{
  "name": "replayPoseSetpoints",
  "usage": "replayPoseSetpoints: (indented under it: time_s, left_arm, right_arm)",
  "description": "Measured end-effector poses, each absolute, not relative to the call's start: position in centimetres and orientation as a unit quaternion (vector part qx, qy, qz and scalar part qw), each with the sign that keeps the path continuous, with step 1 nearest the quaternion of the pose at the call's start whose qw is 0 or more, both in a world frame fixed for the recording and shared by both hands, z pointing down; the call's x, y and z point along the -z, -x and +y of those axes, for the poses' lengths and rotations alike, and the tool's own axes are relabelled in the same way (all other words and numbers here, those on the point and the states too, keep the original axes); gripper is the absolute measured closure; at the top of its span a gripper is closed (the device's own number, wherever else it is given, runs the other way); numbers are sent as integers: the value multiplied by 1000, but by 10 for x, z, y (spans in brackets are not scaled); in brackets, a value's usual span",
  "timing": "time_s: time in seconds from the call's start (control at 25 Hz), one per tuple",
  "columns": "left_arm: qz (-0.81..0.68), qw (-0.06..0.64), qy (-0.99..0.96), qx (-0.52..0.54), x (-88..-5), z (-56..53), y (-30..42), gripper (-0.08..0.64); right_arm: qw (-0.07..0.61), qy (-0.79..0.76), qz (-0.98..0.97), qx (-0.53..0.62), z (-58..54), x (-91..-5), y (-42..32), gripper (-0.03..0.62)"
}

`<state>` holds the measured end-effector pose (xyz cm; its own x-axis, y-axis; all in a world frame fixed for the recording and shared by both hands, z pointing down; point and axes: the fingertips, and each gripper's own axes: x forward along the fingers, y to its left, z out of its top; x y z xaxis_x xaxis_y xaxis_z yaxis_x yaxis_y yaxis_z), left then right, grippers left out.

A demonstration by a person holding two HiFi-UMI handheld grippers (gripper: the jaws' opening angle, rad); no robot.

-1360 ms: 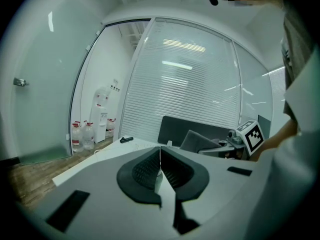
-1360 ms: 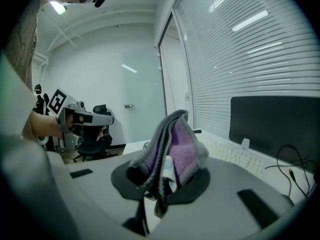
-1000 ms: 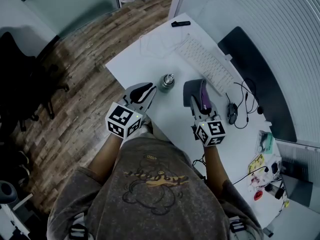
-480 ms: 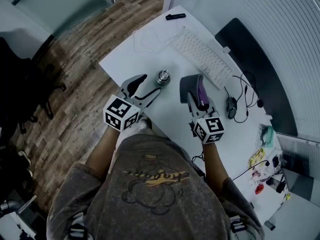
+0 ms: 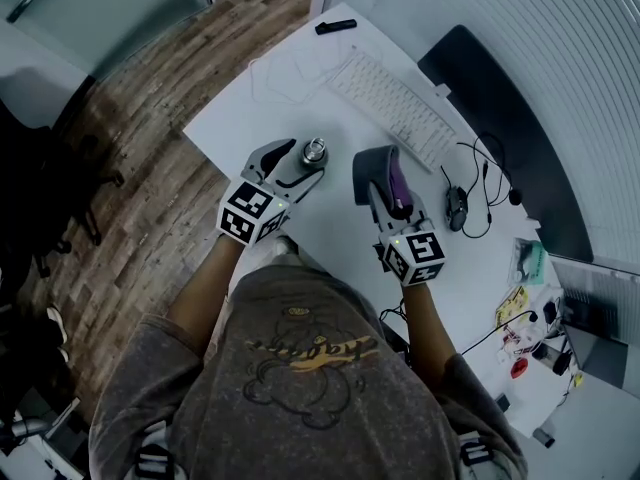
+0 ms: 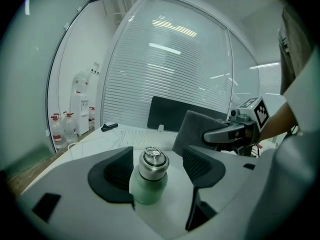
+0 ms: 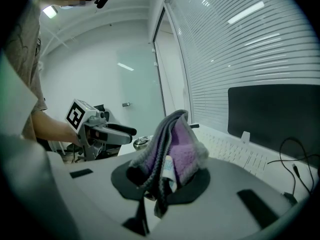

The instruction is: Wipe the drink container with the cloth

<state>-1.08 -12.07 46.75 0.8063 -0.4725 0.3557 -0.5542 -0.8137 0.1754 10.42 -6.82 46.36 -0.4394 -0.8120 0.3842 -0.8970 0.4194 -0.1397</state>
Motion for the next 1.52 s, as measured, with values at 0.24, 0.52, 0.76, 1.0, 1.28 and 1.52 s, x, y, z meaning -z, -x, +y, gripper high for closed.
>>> replayPoseSetpoints:
  time_s: [0.24,0.52,0.76,1.0,1.28,1.52]
  left_arm:
    - [-267,132,-939,-172,-484,-132,0,261]
    - [-254,129,-941,-182,-490,-139,-12,274]
    - [-253,133,-941,-181,-490,-140,-12,302]
    - [-250,136,-941,-181,-491,-140,-12,304]
    - [-248,138,-942,-177,-491,-139,-13,305]
    - [-249,140,-942,-174,-492,-139,-13,305]
  right_arm:
    - [131,-520,-827,-171,-69,-467,-112,537]
    - [134,-523,-823,-179,-72,-471,-116,537]
    - [139,-523,-822,-179,-76,-471,-123,537]
    - [144,-507,-835,-159,-93,-459,-128,537]
    - [186,-443,-869,-122,-132,-449,-120,537]
    - [220,-366,-900,-89,-175,-453,-101,537]
